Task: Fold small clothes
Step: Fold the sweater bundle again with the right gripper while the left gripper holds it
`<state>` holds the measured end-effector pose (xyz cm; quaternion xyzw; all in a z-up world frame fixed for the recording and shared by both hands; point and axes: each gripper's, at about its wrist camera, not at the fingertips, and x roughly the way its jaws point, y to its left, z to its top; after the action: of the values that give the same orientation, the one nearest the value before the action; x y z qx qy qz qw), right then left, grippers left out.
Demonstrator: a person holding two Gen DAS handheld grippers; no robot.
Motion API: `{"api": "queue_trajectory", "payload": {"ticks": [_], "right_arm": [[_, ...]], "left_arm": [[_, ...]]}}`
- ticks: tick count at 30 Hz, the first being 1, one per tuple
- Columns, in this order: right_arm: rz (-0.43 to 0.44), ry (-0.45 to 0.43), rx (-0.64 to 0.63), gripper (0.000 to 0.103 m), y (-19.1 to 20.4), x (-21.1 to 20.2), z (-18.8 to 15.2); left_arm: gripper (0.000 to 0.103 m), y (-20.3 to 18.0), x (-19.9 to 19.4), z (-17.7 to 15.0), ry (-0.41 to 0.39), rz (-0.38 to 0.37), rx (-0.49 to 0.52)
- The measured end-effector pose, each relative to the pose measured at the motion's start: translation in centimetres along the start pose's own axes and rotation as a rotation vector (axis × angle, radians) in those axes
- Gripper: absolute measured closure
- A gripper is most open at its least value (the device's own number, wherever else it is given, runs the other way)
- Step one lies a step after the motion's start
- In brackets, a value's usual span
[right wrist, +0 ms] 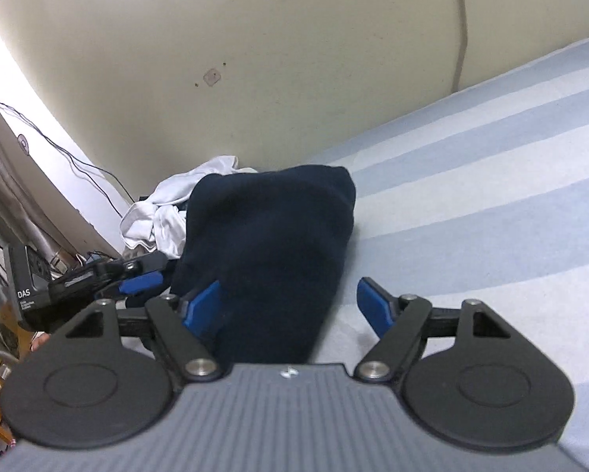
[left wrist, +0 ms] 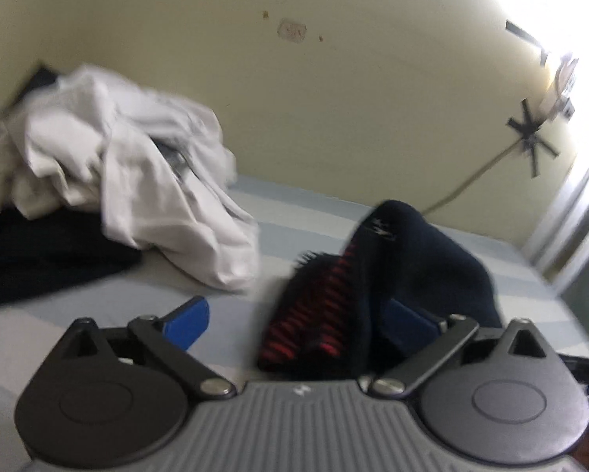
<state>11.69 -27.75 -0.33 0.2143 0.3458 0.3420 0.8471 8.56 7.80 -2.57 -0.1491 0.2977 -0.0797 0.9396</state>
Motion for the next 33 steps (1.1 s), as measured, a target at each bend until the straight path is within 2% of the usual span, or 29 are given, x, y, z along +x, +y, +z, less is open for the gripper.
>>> {"api": "queue_trajectory", "payload": {"ticks": [3, 8, 10, 12, 13, 14, 15, 18, 20, 23, 25, 28, 29, 30, 31, 32, 33], "right_arm": [[-0.002, 0.033, 0.011, 0.023, -0.3, 1.1, 0.0], [0.013, 0.057, -0.013, 0.02, -1.2, 1.2, -0.1], [0.016, 0.058, -0.024, 0.02, -1.0, 1.6, 0.1], [0.03, 0.065, -0.038, 0.02, -0.8, 2.3, 0.2], [0.034, 0.07, -0.05, 0.018, -0.6, 2.7, 0.3], [0.032, 0.072, -0.064, 0.017, -0.4, 3.0, 0.4], [0.028, 0.074, -0.078, 0.015, -0.3, 3.4, 0.6], [0.034, 0.072, -0.093, 0.014, -0.2, 4.3, 0.8], [0.047, 0.06, -0.095, 0.013, -0.4, 4.3, 0.6], [0.064, 0.057, -0.077, 0.013, -0.8, 4.0, 0.6], [0.076, 0.053, -0.062, 0.013, -1.2, 3.7, 0.6], [0.083, 0.049, -0.057, 0.013, -1.5, 3.3, 0.5], [0.083, 0.049, -0.058, 0.013, -1.6, 3.2, 0.5], [0.083, 0.048, -0.058, 0.013, -1.6, 3.1, 0.5], [0.083, 0.048, -0.058, 0.013, -1.7, 3.0, 0.5], [0.084, 0.047, -0.058, 0.013, -1.6, 2.9, 0.5], [0.083, 0.047, -0.057, 0.013, -1.6, 2.9, 0.5]], "left_arm": [[0.0, -0.1, 1.2, 0.2, 0.054, -0.079, -0.034], [0.0, -1.9, 4.4, 0.0, 0.131, -0.042, 0.058], [0.0, -2.3, 5.1, -0.7, 0.156, -0.055, 0.068], [0.018, -2.6, 4.7, -1.1, 0.16, -0.097, 0.067], [0.022, -2.6, 4.4, -1.3, 0.168, -0.117, 0.043], [0.033, -2.4, 4.1, -1.5, 0.178, -0.144, 0.01], [0.038, -2.1, 3.8, -1.6, 0.187, -0.172, -0.02], [0.046, -0.4, 3.6, -2.2, 0.171, -0.215, -0.101], [0.047, 0.8, 3.7, -2.4, 0.164, -0.252, -0.157], [0.043, 1.3, 3.8, -2.7, 0.139, -0.265, -0.173], [0.04, 0.9, 3.6, -3.0, 0.114, -0.251, -0.138], [0.033, -1.1, 3.3, -3.3, 0.076, -0.192, -0.04], [0.028, -1.9, 3.2, -3.6, 0.062, -0.156, 0.007], [0.011, -2.5, 3.0, -3.9, 0.048, -0.119, 0.044], [0.0, -3.1, 3.1, -4.1, 0.041, -0.044, 0.081], [0.0, -3.4, 3.4, -4.4, 0.045, 0.02, 0.101], [0.0, -3.3, 3.5, -4.3, 0.051, 0.012, 0.091]]}}
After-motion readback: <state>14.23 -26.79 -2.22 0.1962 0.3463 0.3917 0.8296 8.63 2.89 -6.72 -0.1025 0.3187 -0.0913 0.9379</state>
